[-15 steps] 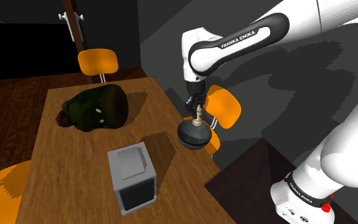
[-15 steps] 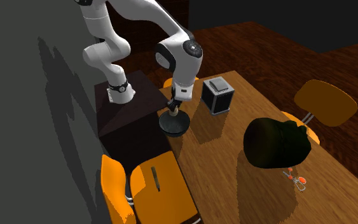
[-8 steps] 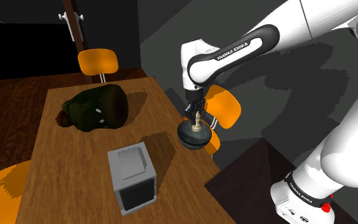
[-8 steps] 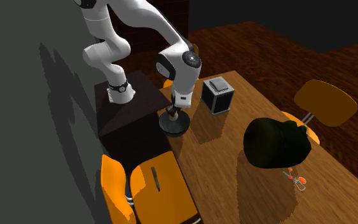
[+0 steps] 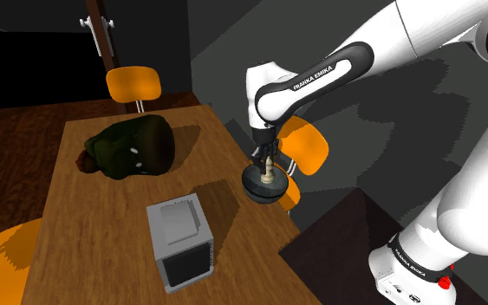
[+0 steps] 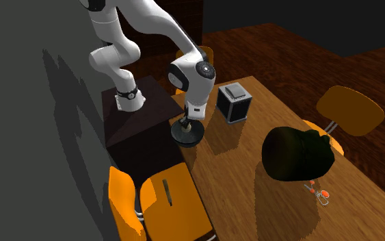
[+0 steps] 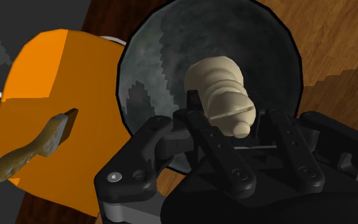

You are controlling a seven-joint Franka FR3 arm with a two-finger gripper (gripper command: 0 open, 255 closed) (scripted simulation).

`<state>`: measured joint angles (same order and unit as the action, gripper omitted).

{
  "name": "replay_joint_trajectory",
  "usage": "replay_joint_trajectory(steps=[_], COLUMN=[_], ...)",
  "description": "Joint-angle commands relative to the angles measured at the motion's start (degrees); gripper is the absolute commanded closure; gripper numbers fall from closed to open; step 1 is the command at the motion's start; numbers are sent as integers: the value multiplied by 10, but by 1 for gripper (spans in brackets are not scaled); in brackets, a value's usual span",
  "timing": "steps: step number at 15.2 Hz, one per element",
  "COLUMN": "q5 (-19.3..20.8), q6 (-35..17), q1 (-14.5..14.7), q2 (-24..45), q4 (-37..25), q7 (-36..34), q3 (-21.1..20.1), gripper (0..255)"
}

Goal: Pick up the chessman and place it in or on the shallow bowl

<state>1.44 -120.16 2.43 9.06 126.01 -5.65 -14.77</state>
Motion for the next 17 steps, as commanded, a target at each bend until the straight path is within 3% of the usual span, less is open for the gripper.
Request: replay_joint_trajectory(steps=[1, 3, 4, 9, 13, 17], q5=[0, 0, 0, 0, -7, -7], q6=[0, 0, 0, 0, 72, 72], q1=[0, 0, 0, 0, -1, -1], q2=[0, 0, 0, 0, -23, -23], q4=[0, 0, 0, 0, -51, -51], q7=[0, 0, 0, 0, 5, 5], q3=[0, 0, 0, 0, -1, -1], gripper=[255, 255, 0, 0, 0, 0])
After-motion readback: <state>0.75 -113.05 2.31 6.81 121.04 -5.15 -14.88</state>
